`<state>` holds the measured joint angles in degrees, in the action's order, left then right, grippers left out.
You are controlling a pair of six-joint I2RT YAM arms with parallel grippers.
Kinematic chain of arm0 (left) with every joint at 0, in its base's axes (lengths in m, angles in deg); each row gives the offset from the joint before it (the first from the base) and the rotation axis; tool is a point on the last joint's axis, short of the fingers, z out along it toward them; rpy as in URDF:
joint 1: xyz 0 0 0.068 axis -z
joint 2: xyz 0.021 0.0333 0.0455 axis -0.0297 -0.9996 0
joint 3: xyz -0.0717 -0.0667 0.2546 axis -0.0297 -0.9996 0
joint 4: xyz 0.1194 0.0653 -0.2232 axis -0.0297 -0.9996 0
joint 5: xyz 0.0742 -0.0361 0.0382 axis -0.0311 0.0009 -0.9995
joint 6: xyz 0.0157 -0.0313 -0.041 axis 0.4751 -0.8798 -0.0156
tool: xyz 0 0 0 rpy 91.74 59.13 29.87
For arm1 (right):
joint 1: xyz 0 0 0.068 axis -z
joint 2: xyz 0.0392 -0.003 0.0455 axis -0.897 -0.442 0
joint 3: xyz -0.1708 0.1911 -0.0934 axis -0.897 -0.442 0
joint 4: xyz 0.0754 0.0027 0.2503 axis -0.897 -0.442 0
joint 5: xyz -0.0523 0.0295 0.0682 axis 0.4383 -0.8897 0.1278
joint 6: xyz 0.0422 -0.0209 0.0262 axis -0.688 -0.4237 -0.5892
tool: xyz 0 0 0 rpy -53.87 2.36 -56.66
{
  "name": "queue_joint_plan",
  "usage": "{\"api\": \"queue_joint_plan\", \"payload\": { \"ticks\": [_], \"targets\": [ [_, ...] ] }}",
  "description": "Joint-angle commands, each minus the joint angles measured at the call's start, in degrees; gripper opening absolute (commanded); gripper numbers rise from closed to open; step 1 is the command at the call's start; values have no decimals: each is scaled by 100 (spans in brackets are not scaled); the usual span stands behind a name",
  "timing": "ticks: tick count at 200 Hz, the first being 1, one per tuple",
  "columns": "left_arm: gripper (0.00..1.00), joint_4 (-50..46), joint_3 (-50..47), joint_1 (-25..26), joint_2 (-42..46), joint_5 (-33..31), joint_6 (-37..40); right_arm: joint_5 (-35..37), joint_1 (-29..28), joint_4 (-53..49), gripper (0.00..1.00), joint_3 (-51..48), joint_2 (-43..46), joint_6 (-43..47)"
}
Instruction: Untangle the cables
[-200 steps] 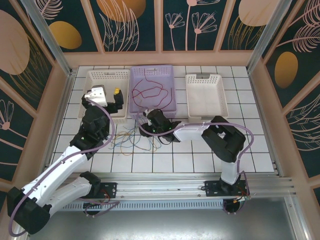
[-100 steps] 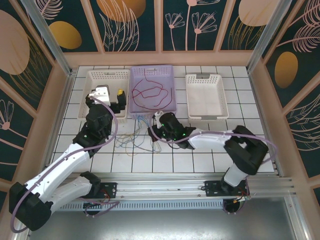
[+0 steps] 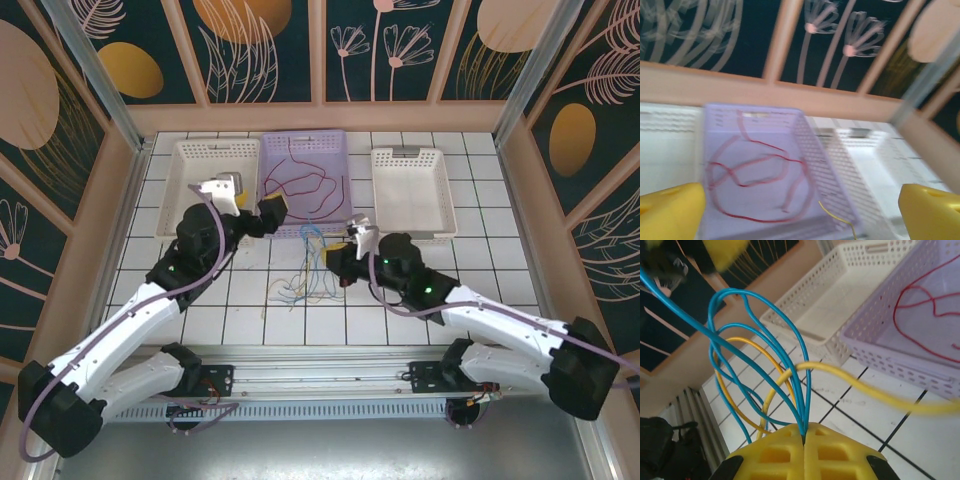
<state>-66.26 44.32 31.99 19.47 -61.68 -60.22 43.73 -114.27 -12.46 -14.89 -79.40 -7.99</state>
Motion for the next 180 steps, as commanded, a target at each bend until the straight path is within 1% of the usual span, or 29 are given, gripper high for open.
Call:
{"api": "queue_joint_plan", "payload": {
  "ticks": [1, 19, 30, 50, 83, 103, 124, 136, 145, 161, 180],
  "targets": [
    [97, 592, -460, 246, 238, 1204, -796, -375, 224, -109, 0, -145, 337, 33],
    [96, 830, -763, 506, 378, 1253, -918, -677, 473, -52, 0, -232, 584, -75],
    [96, 1063, -968, 587, 447, 1400, -1042, -886, 607, 44, 0, -303, 738, -168],
    [93, 1488, -1323, 690, 523, 1738, -1266, -1137, 755, 163, 0, -394, 964, -229],
    [91, 2024, -1853, 749, 794, 1955, -1576, -1437, 884, 207, 0, -454, 1084, -210],
    [90, 2315, -2032, 752, 881, 2225, -1678, -1443, 901, 250, 0, -493, 1067, -261],
    [88, 2625, -2150, 806, 767, 2495, -1784, -1421, 948, 271, 0, -479, 1021, -373],
    [86, 2737, -2188, 901, 666, 2578, -1791, -1404, 971, 223, 0, -421, 968, -444],
    [81, 2799, -2200, 1009, 605, 2648, -1768, -1322, 992, 124, 0, -356, 917, -489],
    [76, 2746, -2192, 1271, 538, 2644, -1635, -1162, 1016, -71, 0, -215, 825, -594],
    [73, 2416, -2152, 1608, 536, 2402, -1423, -960, 1031, -301, 0, -78, 772, -721]
  ]
}}
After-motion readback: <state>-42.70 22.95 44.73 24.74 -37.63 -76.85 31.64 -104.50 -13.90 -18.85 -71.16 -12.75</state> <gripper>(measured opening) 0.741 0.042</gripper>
